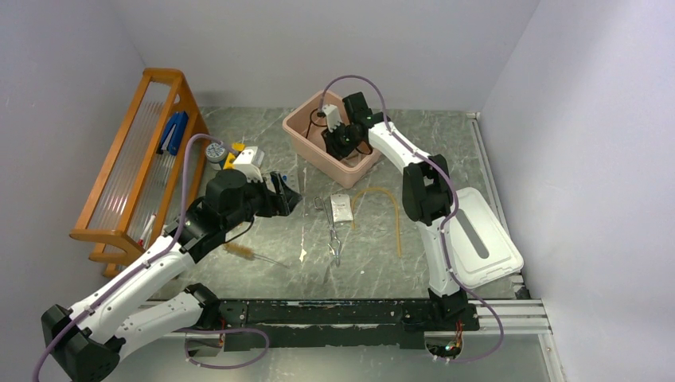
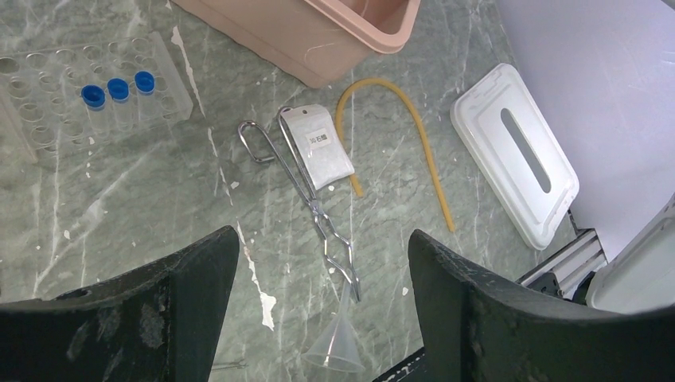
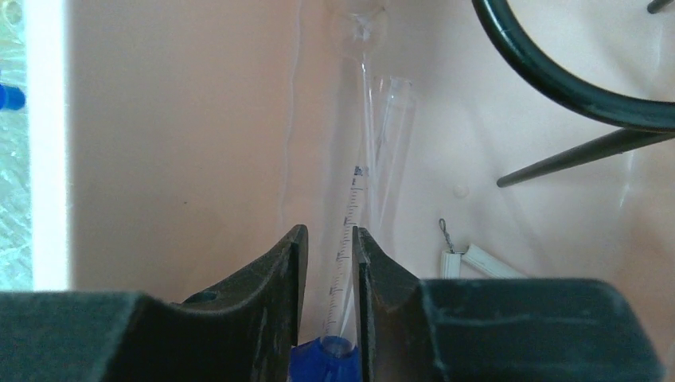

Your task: Organize the chemistry lab equipment

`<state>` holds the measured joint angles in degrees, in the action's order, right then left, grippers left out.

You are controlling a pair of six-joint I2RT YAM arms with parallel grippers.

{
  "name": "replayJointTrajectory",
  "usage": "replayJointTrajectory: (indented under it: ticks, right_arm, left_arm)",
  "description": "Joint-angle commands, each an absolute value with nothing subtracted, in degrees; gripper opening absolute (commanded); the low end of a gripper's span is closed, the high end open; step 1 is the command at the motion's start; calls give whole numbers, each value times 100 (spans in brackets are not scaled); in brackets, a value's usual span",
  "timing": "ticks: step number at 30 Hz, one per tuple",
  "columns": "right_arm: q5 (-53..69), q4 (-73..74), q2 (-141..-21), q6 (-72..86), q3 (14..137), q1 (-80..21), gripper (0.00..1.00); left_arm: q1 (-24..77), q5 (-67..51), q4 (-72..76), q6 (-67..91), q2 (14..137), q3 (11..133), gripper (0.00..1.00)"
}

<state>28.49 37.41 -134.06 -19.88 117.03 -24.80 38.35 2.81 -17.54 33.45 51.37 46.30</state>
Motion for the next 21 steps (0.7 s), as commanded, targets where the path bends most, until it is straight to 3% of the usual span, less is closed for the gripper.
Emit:
replayJointTrajectory:
  ticks: [1, 13, 21]
  right_arm:
    - [2980, 3528, -12892, -1636, 11727, -2409, 31]
    - [2956, 2471, -10758, -80, 10105, -2437, 42]
    - [877, 2420, -8866, 1117, 8797, -3235, 57]
  left_arm:
    - [3814, 359, -1842, 3335, 4969, 4719, 81]
    - [3810, 509, -1974, 3249, 4698, 4581, 81]
    - [3814, 889, -2186, 2984, 4304, 4546, 82]
